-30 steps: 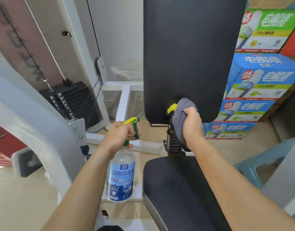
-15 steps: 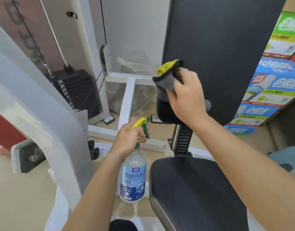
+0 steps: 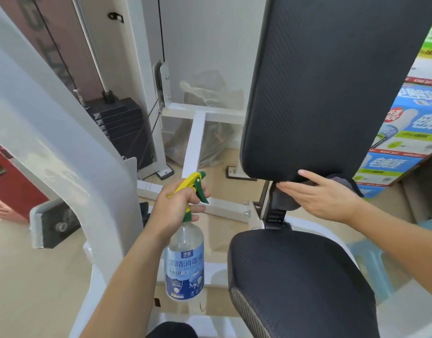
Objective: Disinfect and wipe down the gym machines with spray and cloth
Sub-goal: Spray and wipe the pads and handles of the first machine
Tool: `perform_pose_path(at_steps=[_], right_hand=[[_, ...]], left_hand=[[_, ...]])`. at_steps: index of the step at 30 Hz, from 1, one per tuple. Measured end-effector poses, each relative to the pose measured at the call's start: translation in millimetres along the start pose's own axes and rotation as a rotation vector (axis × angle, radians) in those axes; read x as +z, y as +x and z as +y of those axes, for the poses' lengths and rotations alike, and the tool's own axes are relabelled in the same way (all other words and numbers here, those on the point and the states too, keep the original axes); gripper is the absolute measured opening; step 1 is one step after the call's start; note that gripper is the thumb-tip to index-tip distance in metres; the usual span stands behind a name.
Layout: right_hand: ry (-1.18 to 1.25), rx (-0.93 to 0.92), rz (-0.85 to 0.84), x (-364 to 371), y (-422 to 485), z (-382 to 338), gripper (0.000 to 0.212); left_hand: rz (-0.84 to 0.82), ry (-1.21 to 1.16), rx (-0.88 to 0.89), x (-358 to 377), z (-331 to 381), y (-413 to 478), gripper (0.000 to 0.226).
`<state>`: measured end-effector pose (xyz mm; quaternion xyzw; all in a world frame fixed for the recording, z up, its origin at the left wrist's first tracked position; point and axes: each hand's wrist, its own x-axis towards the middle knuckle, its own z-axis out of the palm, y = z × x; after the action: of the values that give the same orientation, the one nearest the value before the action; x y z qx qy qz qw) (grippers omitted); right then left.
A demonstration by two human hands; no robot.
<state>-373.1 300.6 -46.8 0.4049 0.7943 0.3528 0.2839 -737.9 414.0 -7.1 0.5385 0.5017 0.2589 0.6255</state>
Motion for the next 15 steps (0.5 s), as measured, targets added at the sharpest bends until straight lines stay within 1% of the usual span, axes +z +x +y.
perform_pose_path(at_steps=[2,5,6,8,9,11,15], right_hand=[[0.039,0.061,0.186,-14.7,-9.7,7.2,0.039],[0.136,0.199,0.466,-54.3,25.5,12.4,0.020],[0.163,0.252,0.545,-66.9,42.9,17.7,0.016],[0.216,0.363,0.650,-82.8,78.5,29.2,0.014],[0.225,0.403,0.681,-86.1,95.0,32.5,0.014],[0.192,0.419,0.662,-81.9,118.2,27.9,0.015],[0.148,0.295,0.582,-55.7,104.1,13.3,0.021]], left_hand=[[0.001,-0.006,0.001,4.0,2.5,-0.7,0.036],[-0.017,-0.011,0.008,13.6,7.6,-2.2,0.037],[-0.020,-0.016,0.007,15.7,9.1,-1.9,0.037],[-0.015,-0.034,0.003,18.4,11.6,0.3,0.038],[-0.011,-0.042,0.002,19.4,13.2,1.3,0.038],[-0.011,-0.047,0.007,20.9,14.8,2.3,0.039],[-0.014,-0.028,0.023,21.6,12.4,4.6,0.038]])
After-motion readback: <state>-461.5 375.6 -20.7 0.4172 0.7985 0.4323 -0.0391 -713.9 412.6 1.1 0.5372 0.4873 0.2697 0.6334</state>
